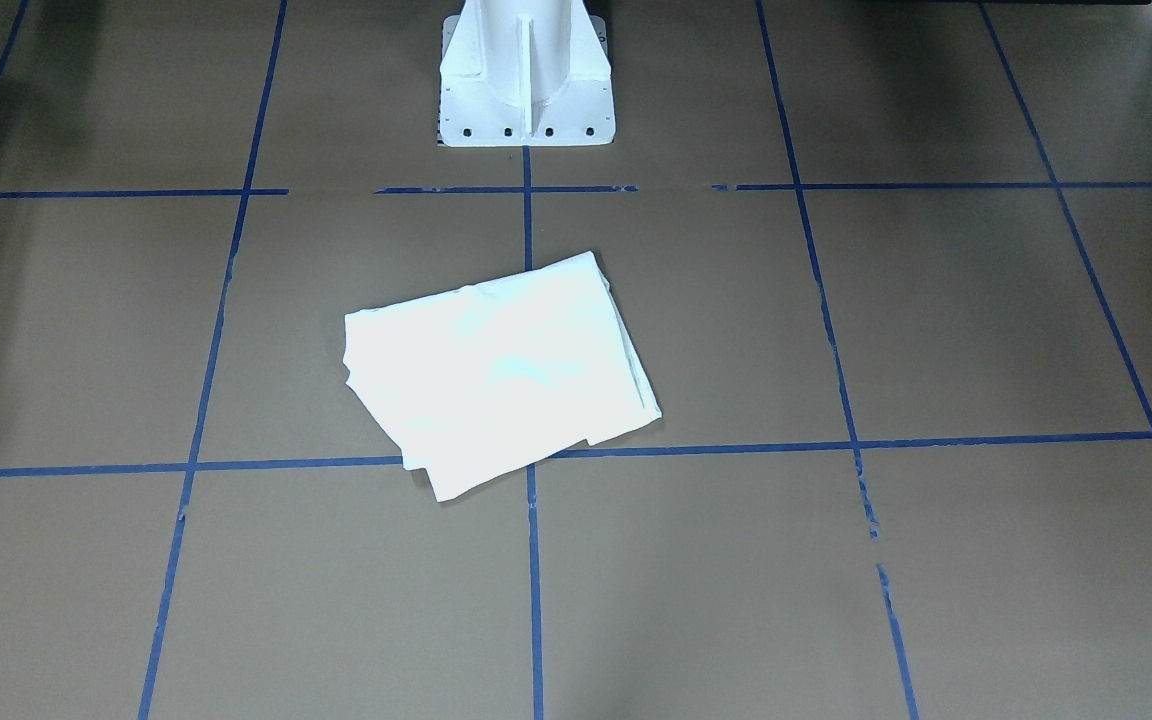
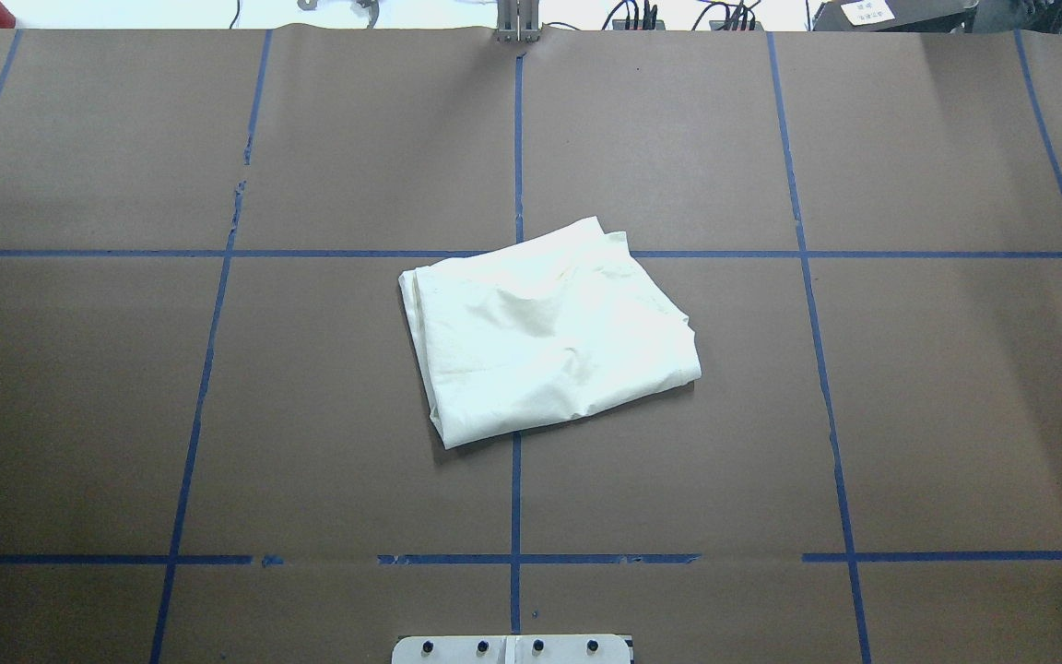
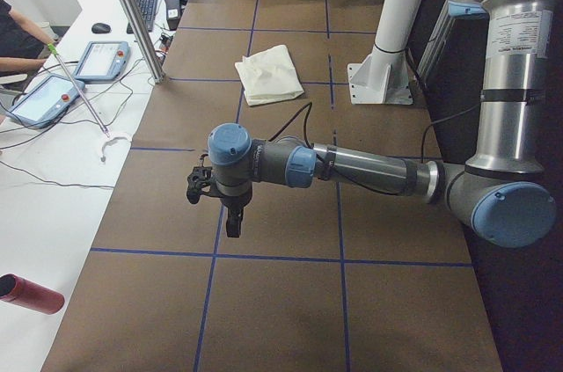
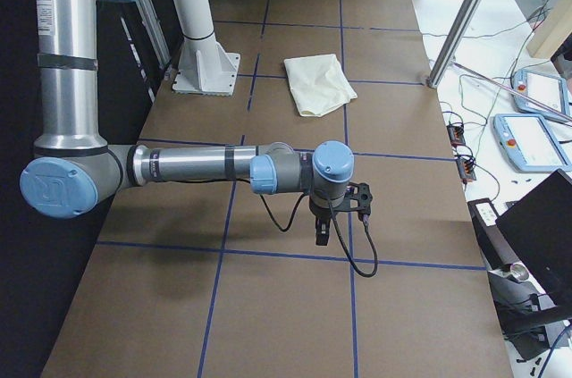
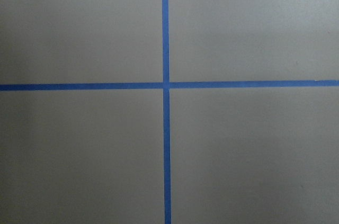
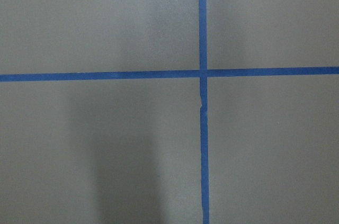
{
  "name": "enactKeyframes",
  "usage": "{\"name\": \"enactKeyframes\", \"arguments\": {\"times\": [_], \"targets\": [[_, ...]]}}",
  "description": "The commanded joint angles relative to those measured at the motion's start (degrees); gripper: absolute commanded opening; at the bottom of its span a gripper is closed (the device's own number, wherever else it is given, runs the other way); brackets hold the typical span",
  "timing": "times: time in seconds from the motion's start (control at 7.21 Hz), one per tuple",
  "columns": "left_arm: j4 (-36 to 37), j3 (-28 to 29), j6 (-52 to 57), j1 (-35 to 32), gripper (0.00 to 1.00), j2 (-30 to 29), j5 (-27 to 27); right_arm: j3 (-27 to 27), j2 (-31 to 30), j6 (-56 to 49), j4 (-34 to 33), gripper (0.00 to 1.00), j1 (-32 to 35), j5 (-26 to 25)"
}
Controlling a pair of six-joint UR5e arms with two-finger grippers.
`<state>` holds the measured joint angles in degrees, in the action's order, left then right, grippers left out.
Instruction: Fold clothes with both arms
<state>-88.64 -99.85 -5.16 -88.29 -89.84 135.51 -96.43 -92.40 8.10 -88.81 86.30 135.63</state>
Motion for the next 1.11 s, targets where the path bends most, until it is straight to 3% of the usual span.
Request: {"name": "enactKeyframes", "arguments": {"times": [0.0, 0.97], "targets": [[-0.04, -0.6, 0.06, -0.12, 1.0, 0.19, 0.02, 0.1, -0.32, -0.01, 0.04, 1.0, -0.08, -0.02], [-0.3, -1.04, 0.41, -0.13, 1.0, 0.81, 0.11, 0.19, -0.32, 0.17, 0.04, 1.0, -0.08, 0.25]]}}
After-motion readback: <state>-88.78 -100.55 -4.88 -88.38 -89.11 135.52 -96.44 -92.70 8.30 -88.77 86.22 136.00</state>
